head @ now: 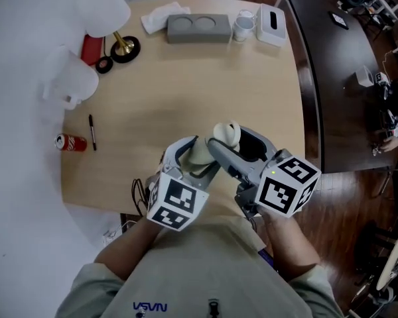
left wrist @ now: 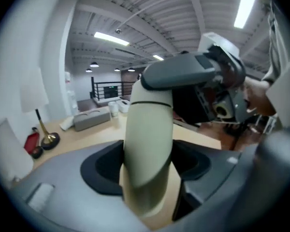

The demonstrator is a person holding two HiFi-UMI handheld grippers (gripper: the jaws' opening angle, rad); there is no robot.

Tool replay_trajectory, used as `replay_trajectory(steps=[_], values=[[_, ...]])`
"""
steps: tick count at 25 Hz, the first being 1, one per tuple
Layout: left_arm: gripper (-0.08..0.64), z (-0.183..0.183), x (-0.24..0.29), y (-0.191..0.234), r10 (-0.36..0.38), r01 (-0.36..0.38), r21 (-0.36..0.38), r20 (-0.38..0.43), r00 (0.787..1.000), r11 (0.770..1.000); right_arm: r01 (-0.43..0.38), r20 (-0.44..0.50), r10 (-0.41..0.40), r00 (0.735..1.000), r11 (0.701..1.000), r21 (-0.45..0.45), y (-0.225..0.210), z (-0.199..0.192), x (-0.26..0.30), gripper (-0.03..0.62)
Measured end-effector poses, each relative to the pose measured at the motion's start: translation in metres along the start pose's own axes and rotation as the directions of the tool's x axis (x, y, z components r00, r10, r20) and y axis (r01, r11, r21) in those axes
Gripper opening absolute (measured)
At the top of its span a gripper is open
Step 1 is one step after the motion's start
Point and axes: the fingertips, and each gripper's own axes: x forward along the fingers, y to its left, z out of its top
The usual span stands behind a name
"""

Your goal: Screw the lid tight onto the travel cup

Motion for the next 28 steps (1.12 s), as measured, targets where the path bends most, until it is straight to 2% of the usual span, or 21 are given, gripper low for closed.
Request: replay_trajectory(steps=[1, 2, 4, 6, 7, 8, 9, 10, 11, 13, 15, 16, 17, 18, 19, 20, 22, 25, 28], values=[[0.313, -0.002, 0.001, 0.001, 0.037, -0.037, -0.003, 0.0, 0.999, 0.999, 0.033, 0.013, -0.033, 0.999, 0.999, 0.008, -0.001, 0.0, 0.0, 0.276], [0.313, -0.003, 0.003, 0.0, 0.044, -0.044, -0.016, 0.0, 0.999, 0.999, 0.058, 0.021, -0.058, 0.998, 0.998, 0.007, -0.001, 0.0, 0.001, 0.276], [0.313, -0.005, 0.006, -0.003, -0.004, 0.004, -0.05, -0.002, 1.0, 0.999, 0.076, 0.025, -0.075, 0.997, 0.997, -0.009, -0.001, -0.002, 0.001, 0.276], [0.313, -0.002, 0.004, -0.009, -0.116, 0.117, -0.094, 0.016, 0.993, 0.989, 0.031, 0.017, -0.03, 0.999, 0.999, -0.029, 0.005, -0.002, 0.0, 0.276], [0.312, 0.002, 0.001, -0.013, -0.194, 0.197, -0.128, 0.036, 0.98, 0.972, -0.018, 0.014, 0.018, 1.0, 0.999, -0.04, 0.011, -0.001, -0.003, 0.279], [0.312, 0.005, -0.004, -0.019, -0.284, 0.291, -0.165, 0.06, 0.957, 0.943, -0.079, 0.011, 0.08, 0.997, 0.995, -0.053, 0.017, 0.001, -0.008, 0.281], [0.311, 0.009, -0.01, -0.026, -0.382, 0.391, -0.197, 0.085, 0.92, 0.899, -0.149, 0.006, 0.149, 0.989, 0.986, -0.069, 0.025, 0.004, -0.015, 0.287], [0.311, 0.013, -0.018, -0.033, -0.479, 0.49, -0.22, 0.105, 0.872, 0.843, -0.221, -0.005, 0.222, 0.975, 0.971, -0.088, 0.033, 0.006, -0.022, 0.293], [0.311, 0.017, -0.027, -0.042, -0.57, 0.581, -0.232, 0.121, 0.813, 0.78, -0.293, -0.023, 0.292, 0.956, 0.95, -0.106, 0.04, 0.007, -0.029, 0.299], [0.312, 0.023, -0.047, -0.058, -0.723, 0.732, -0.213, 0.134, 0.678, 0.647, -0.421, -0.07, 0.415, 0.907, 0.896, -0.139, 0.055, 0.007, -0.042, 0.31], [0.313, 0.027, -0.068, -0.075, -0.829, 0.835, -0.158, 0.118, 0.546, 0.527, -0.522, -0.117, 0.509, 0.853, 0.838, -0.159, 0.07, 0.007, -0.051, 0.316], [0.313, 0.029, -0.077, -0.083, -0.864, 0.867, -0.131, 0.102, 0.493, 0.48, -0.564, -0.138, 0.548, 0.825, 0.809, -0.165, 0.077, 0.007, -0.055, 0.321], [0.313, 0.03, -0.083, -0.089, -0.887, 0.889, -0.108, 0.087, 0.454, 0.444, -0.602, -0.155, 0.583, 0.798, 0.78, -0.169, 0.085, 0.006, -0.058, 0.336], [0.313, 0.031, -0.087, -0.094, -0.901, 0.903, -0.091, 0.074, 0.427, 0.42, -0.634, -0.17, 0.611, 0.773, 0.754, -0.172, 0.093, 0.006, -0.061, 0.336], [0.313, 0.032, -0.089, -0.098, -0.909, 0.91, -0.079, 0.065, 0.411, 0.406, -0.657, -0.181, 0.632, 0.753, 0.733, -0.174, 0.099, 0.005, -0.063, 0.336], [0.313, 0.032, -0.09, -0.1, -0.912, 0.913, -0.07, 0.06, 0.406, 0.402, -0.67, -0.188, 0.644, 0.742, 0.721, -0.177, 0.104, 0.005, -0.065, 0.336], [0.313, 0.033, -0.088, -0.101, -0.907, 0.908, -0.063, 0.057, 0.417, 0.413, -0.672, -0.19, 0.644, 0.741, 0.717, -0.185, 0.106, 0.004, -0.064, 0.334], [0.313, 0.032, -0.082, -0.097, -0.884, 0.885, -0.063, 0.058, 0.464, 0.461, -0.638, -0.171, 0.615, 0.77, 0.743, -0.202, 0.101, 0.006, -0.061, 0.294], [0.312, 0.03, -0.074, -0.088, -0.843, 0.844, -0.048, 0.044, 0.537, 0.535, -0.575, -0.161, 0.552, 0.818, 0.784, -0.233, 0.091, 0.006, -0.055, 0.293]])
